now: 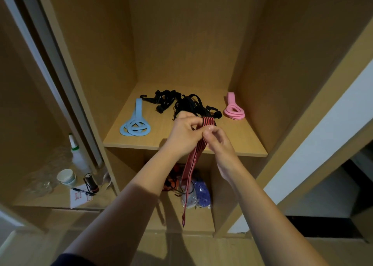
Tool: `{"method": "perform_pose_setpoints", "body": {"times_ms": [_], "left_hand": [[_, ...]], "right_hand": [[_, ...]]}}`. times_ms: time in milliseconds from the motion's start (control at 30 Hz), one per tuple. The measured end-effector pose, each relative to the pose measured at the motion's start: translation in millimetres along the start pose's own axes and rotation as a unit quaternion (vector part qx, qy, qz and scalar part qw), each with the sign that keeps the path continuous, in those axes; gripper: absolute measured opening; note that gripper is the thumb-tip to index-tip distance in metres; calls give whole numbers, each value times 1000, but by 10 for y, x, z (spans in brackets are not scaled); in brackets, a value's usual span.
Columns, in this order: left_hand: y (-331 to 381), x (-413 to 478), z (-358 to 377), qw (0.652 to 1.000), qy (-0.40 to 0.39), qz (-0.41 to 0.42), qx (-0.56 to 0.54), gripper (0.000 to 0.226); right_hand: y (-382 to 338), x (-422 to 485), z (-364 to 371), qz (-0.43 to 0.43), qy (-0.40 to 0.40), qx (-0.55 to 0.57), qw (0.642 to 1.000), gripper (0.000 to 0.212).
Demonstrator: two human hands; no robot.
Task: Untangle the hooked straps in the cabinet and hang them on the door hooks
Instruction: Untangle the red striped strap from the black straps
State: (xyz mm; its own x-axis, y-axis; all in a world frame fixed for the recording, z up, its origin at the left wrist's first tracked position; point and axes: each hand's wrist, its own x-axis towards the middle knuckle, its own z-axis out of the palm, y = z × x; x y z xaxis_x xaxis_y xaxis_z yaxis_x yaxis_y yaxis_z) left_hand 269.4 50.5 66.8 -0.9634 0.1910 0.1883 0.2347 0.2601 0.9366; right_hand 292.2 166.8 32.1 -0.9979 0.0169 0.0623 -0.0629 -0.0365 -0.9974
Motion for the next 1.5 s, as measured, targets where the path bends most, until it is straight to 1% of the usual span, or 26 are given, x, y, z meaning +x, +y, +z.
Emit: {"method": "perform_pose_setpoints", "body": {"times_ms": [100, 133, 167, 233, 267, 367, 433, 467, 533, 600, 667, 733, 833, 900, 1000, 1067, 1133, 1167, 1200, 1267, 1367, 1400, 1433, 1500], "left_hand": [[56, 32, -56, 1000, 6, 17, -15, 15], [82, 31, -74, 999, 6, 24, -22, 17], [97, 35, -91, 999, 12, 33, -23, 20], [131, 47, -116, 998, 21, 43, -28, 23], [157, 50, -131, 998, 17, 37, -48, 22], [242, 61, -181, 985, 2, -22, -172, 18], [295, 85, -225, 958, 21, -74, -278, 18], [306, 104, -241, 947, 29, -88, -307, 18], [318, 134, -260, 944, 33, -90, -317, 18], [336, 147, -264, 940, 26, -72, -332, 17], [353, 169, -270, 933, 20, -60, -355, 27], [360, 207, -299, 928, 15, -59, -368, 29], [279, 243, -336, 928, -14, -88, -363, 25], [139, 187, -314, 934, -48, -120, -332, 28], [-173, -7, -235, 940, -115, -159, -278, 40], [-370, -145, -209, 940, -177, -170, -236, 41], [-482, -231, -192, 939, -238, -166, -183, 31], [-506, -247, -184, 941, -250, -163, -161, 24], [-499, -255, -177, 944, -249, -160, -144, 18], [-458, -234, -164, 955, -223, -153, -124, 14], [-350, -173, -177, 963, -188, -134, -142, 15], [-306, -148, -190, 965, -179, -127, -144, 15], [-266, -114, -200, 968, -173, -119, -140, 16], [-185, -38, -209, 972, -176, -101, -120, 17]], "right_hand": [[106, 9, 7, 23, -64, -14, 998, 70], [122, 17, 18, 24, -69, -9, 997, 75], [133, 22, 31, 21, -67, -8, 997, 70], [134, 28, 75, 10, -58, -18, 998, 43], [139, 35, 96, 6, -55, -32, 998, 31], [136, 30, 157, 1, -66, -44, 997, 9], [102, -1, 195, -3, -75, -46, 996, 6], [90, -12, 208, -6, -80, -47, 996, 7], [74, -20, 227, -9, -88, -65, 994, 14], [59, -19, 239, -7, -89, -90, 992, 17], [55, -28, 235, 6, -93, -108, 990, 14], [53, -47, 215, 20, -103, -103, 989, 9], [-15, -60, 202, 35, -99, -65, 992, 8], [-94, -41, 208, 36, -85, -16, 996, 10], [-251, 40, 191, 40, -38, 42, 998, 11], [-348, 103, 161, 49, -13, 72, 996, 9], [-407, 159, 136, 49, 7, 100, 994, 11], [-421, 182, 128, 52, 18, 106, 993, 12], [-427, 197, 121, 58, 28, 108, 992, 13], [-403, 221, 94, 79, 46, 87, 992, 14], [-311, 209, 18, 133, 71, -10, 989, 24], [-264, 201, -8, 145, 88, -33, 985, 24], [-216, 191, -31, 143, 109, -48, 983, 22], [-124, 175, -68, 102, 152, -87, 979, 12]]}}
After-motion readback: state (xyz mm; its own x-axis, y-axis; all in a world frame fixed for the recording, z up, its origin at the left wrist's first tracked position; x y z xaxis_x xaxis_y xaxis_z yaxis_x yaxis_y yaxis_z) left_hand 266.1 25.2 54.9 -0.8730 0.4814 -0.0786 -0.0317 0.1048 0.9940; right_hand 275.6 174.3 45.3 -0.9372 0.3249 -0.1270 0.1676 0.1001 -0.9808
